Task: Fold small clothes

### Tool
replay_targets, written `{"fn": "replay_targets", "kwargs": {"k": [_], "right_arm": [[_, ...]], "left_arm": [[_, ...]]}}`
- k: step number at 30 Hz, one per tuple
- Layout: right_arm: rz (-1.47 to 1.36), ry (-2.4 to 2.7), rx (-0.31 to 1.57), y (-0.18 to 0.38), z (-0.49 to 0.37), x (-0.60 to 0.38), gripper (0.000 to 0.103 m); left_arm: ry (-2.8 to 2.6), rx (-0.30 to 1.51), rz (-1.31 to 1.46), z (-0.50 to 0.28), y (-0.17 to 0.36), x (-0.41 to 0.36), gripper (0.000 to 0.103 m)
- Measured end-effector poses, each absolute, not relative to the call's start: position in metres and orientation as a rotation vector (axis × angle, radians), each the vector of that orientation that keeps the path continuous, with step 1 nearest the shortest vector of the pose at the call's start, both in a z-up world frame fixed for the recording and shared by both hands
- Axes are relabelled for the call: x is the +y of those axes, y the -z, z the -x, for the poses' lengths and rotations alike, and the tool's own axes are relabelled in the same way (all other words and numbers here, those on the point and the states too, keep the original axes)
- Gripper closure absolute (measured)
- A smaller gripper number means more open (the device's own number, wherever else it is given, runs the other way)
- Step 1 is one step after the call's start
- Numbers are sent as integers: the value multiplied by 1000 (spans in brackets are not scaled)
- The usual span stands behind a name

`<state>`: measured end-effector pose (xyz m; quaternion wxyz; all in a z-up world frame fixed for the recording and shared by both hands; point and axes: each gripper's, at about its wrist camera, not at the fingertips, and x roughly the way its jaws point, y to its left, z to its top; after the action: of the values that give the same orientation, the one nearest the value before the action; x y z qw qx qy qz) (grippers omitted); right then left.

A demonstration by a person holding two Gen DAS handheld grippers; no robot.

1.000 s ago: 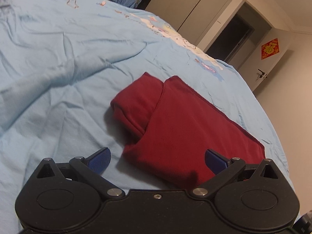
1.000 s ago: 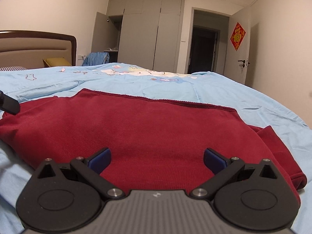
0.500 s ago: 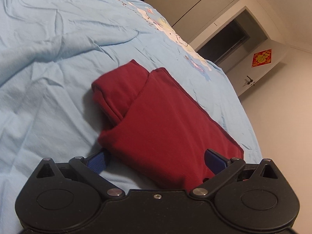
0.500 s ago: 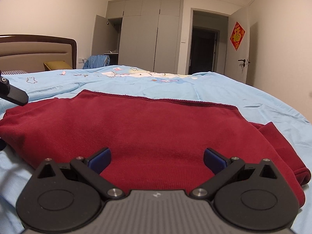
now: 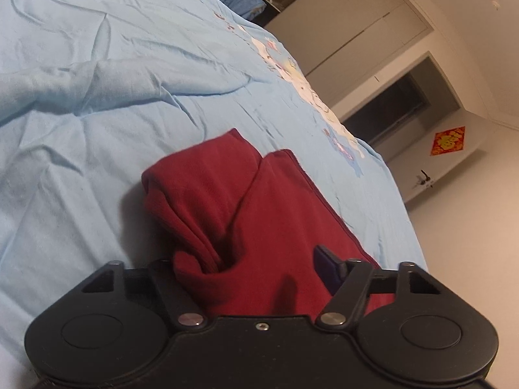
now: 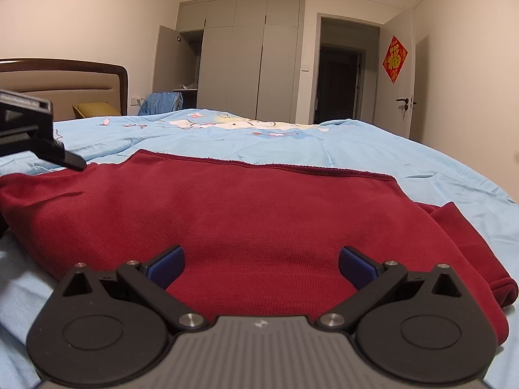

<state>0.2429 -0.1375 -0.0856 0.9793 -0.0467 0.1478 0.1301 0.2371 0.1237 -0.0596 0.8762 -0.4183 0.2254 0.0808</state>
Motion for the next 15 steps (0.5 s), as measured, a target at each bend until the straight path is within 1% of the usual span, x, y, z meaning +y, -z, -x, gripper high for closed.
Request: {"fn": "replay_targets", "kwargs": {"k": [2,3,5,10,15], "right_arm": [[94,-262,296,86,-243,-137,0],[94,-262,296,86,-243,-137,0],[93,-262,295,86,-242,-137,0],[91,-265,300,85,-242,-138,0],[113,-308,364,71,-246,-144,0]], "left_arm": [[-201,478,875,-240,61,124,56],[-211,477,876,-240,62,125,60],[-222,477,881,-240,63,127,70],[-217,474,809,-237,55,124,83],[-169,447,661,-239,30,109,85]]}}
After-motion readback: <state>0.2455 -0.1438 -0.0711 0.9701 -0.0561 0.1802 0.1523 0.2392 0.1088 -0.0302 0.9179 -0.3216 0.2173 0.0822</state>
